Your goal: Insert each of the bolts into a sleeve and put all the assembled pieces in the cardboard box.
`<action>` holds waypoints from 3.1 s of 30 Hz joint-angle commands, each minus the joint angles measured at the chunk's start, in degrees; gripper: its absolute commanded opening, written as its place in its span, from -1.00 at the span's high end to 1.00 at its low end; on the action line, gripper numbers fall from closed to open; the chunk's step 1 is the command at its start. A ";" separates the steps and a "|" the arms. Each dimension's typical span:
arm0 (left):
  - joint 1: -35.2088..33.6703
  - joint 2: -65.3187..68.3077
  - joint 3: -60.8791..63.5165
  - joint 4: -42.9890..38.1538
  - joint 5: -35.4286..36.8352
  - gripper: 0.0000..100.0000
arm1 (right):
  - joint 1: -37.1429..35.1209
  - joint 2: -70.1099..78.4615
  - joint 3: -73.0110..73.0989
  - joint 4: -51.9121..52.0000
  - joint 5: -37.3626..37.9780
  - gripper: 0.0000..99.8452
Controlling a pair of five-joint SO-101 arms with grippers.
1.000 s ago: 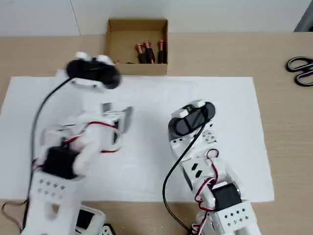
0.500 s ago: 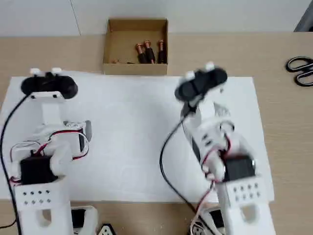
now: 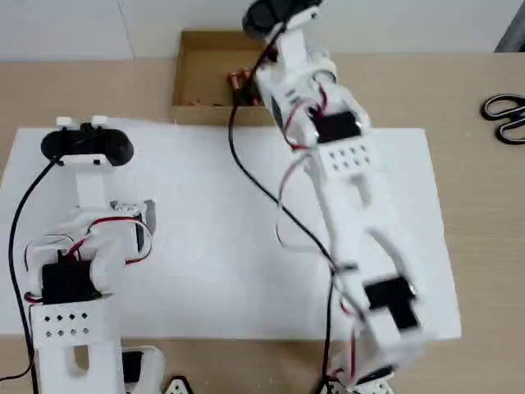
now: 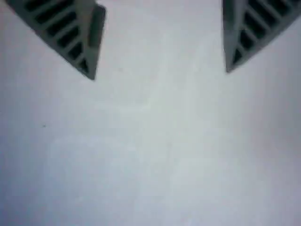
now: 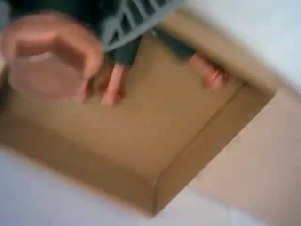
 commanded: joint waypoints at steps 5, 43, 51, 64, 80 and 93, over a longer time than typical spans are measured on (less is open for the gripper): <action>-0.35 -0.62 -0.04 -0.79 -0.09 0.66 | -1.45 19.47 -17.93 -15.16 0.35 0.99; -0.18 -0.62 2.07 -0.79 -0.09 0.66 | 1.10 40.22 -27.25 -15.08 -5.80 0.63; -0.35 -0.97 1.54 -1.14 -0.35 0.66 | 1.19 29.05 -27.25 -6.73 -5.71 0.63; -0.44 -4.22 -6.55 1.23 -0.53 0.66 | 0.92 -5.14 -27.25 25.10 -5.71 0.63; -0.44 -47.65 6.81 3.16 -6.33 0.66 | 1.01 -47.34 -15.91 66.59 -6.07 0.63; -0.35 -50.99 20.70 -2.64 -6.59 0.66 | 11.82 -82.86 49.93 43.47 -5.80 0.63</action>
